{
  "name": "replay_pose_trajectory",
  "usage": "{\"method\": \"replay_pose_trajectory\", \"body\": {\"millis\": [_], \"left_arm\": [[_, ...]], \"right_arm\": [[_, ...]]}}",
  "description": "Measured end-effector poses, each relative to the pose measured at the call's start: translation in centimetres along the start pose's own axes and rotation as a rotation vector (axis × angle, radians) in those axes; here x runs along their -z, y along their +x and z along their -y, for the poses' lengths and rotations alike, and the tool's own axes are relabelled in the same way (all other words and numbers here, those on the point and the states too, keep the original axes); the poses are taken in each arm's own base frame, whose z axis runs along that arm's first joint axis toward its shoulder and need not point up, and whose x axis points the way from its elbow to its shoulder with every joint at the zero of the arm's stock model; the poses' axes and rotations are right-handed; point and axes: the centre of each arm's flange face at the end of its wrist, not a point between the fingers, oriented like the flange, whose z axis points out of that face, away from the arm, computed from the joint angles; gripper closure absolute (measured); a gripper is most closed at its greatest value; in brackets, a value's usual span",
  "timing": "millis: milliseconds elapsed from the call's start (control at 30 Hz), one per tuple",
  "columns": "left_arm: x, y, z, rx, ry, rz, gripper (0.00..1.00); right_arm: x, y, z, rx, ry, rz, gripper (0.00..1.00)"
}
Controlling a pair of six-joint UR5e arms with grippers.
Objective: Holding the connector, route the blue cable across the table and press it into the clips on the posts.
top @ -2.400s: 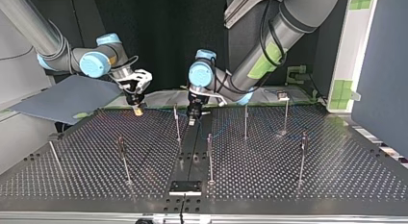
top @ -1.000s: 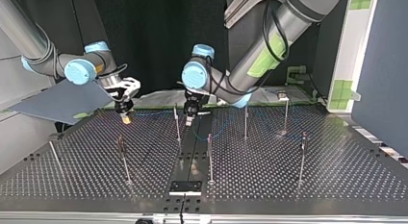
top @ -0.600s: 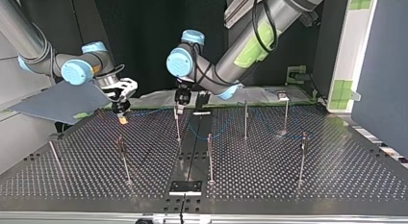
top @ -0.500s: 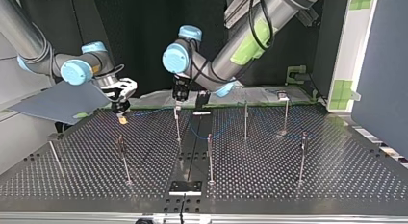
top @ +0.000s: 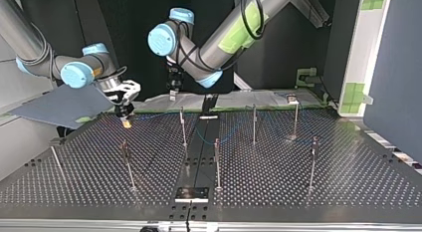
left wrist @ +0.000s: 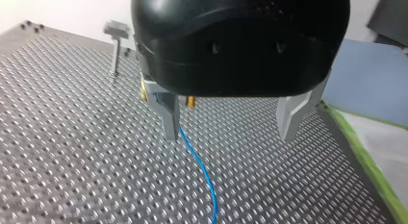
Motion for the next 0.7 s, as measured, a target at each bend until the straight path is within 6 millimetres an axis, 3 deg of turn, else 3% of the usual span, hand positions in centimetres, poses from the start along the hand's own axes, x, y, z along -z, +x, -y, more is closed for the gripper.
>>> {"method": "replay_pose_trajectory", "body": {"millis": [200, 700], "left_arm": [[-0.9, 0.7, 1.9, 0.071, -0.017, 0.049, 0.00], [-4.2, 4.4, 3.6, 0.117, -0.122, 0.045, 0.00]], "right_arm": [[0.1, 0.1, -0.4, -0.001, -0.005, 0.000, 1.00], [0.2, 0.2, -1.2, -0.003, -0.008, -0.002, 1.00]]}}
